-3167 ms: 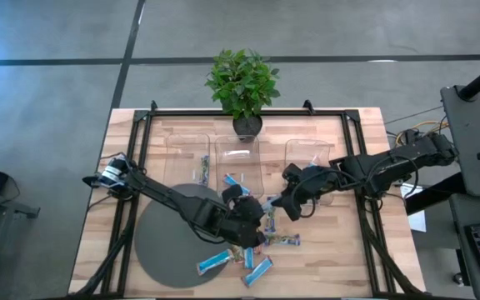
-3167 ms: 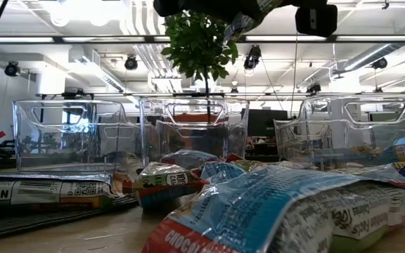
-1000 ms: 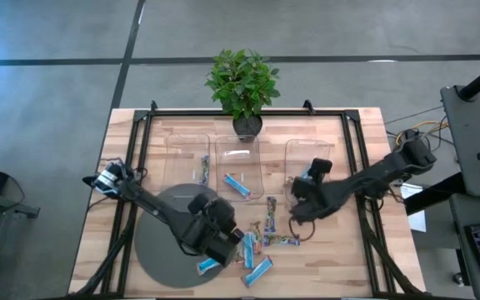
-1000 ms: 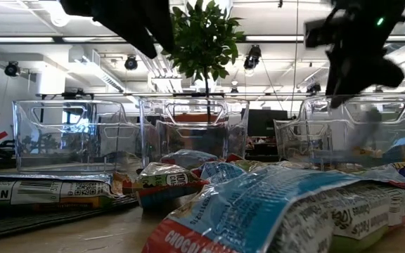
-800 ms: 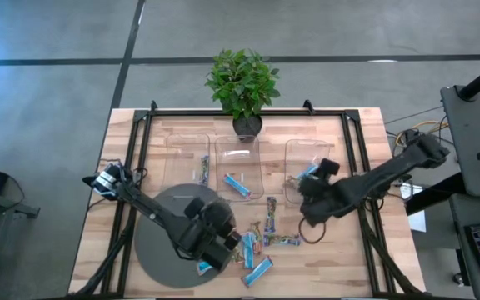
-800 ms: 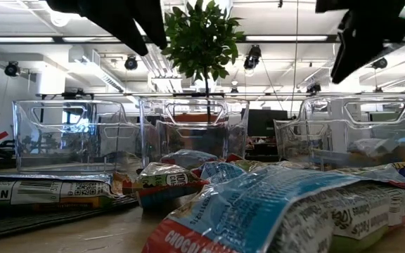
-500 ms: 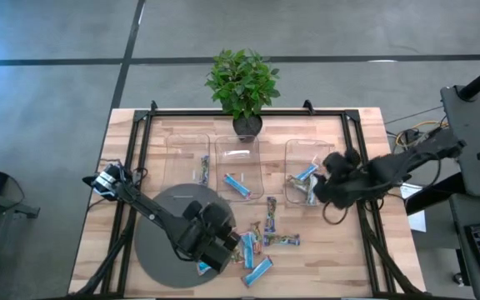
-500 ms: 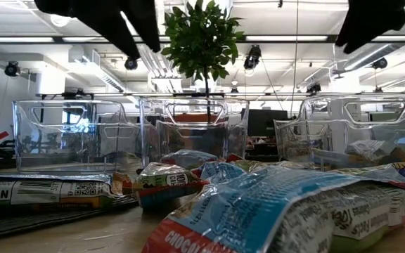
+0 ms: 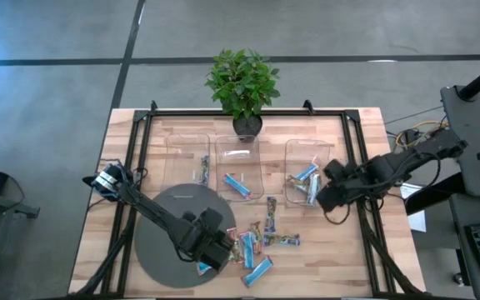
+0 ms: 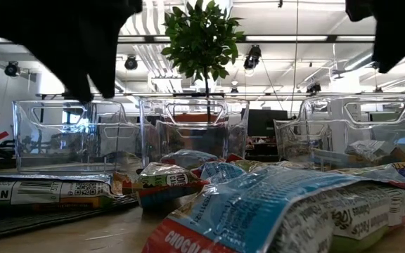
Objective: Pick and place Granola Bars by type
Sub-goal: Put the violet granola bar into the left transparent bin
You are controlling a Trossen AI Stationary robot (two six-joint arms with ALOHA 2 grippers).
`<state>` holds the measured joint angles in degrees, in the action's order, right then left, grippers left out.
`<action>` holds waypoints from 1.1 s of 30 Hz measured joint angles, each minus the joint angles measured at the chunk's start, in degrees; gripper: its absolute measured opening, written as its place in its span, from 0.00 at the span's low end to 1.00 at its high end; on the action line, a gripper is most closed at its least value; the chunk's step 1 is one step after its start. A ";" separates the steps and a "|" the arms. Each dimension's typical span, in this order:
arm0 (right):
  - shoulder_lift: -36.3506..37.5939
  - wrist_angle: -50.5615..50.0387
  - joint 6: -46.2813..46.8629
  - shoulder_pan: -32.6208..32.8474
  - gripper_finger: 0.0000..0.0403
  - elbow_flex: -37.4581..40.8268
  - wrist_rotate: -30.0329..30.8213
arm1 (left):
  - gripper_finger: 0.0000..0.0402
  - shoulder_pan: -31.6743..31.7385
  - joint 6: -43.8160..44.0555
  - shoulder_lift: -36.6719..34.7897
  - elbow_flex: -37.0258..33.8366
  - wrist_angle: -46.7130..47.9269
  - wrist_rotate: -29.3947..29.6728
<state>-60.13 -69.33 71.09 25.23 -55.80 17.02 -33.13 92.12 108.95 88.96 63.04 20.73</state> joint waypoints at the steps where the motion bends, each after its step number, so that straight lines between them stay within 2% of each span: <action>1: -0.70 1.53 -1.20 1.01 0.55 0.47 -1.11 | 0.37 -0.21 -0.33 0.00 -0.66 -2.29 -1.24; 3: -1.85 4.99 -2.76 3.41 0.55 1.29 -1.41 | 0.37 -1.14 -3.31 0.00 -1.60 -7.10 -2.45; 6: -3.69 7.09 -1.46 6.49 0.55 2.11 1.63 | 0.37 -3.30 -8.14 -0.11 -3.81 -15.77 -2.81; 9: -5.55 7.01 1.49 8.76 0.55 2.48 4.40 | 0.37 -5.42 -8.79 -0.11 -6.28 -22.82 -3.10; 12: -7.31 7.10 2.20 10.76 0.55 2.48 4.47 | 0.37 -7.56 -10.68 -0.11 -7.74 -28.67 -2.86; 21: -8.98 7.45 2.02 15.50 0.55 2.48 8.64 | 0.37 -10.71 -11.96 -0.11 -8.54 -30.04 -0.20; 27: -9.66 19.56 -11.37 18.66 0.55 2.48 8.60 | 0.37 -10.71 -9.55 -0.11 -8.55 -30.07 -0.07; 30: -12.13 27.17 -20.20 19.57 0.55 2.46 8.39 | 0.37 -10.77 -9.77 -0.09 -8.65 -30.00 1.07; 33: -15.93 30.85 -24.80 19.47 0.55 2.46 8.41 | 0.37 -10.82 -10.66 -0.09 -8.65 -30.06 2.73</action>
<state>-76.06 -38.48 46.29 44.70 -53.34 25.43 -43.94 81.46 108.86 80.31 32.98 23.45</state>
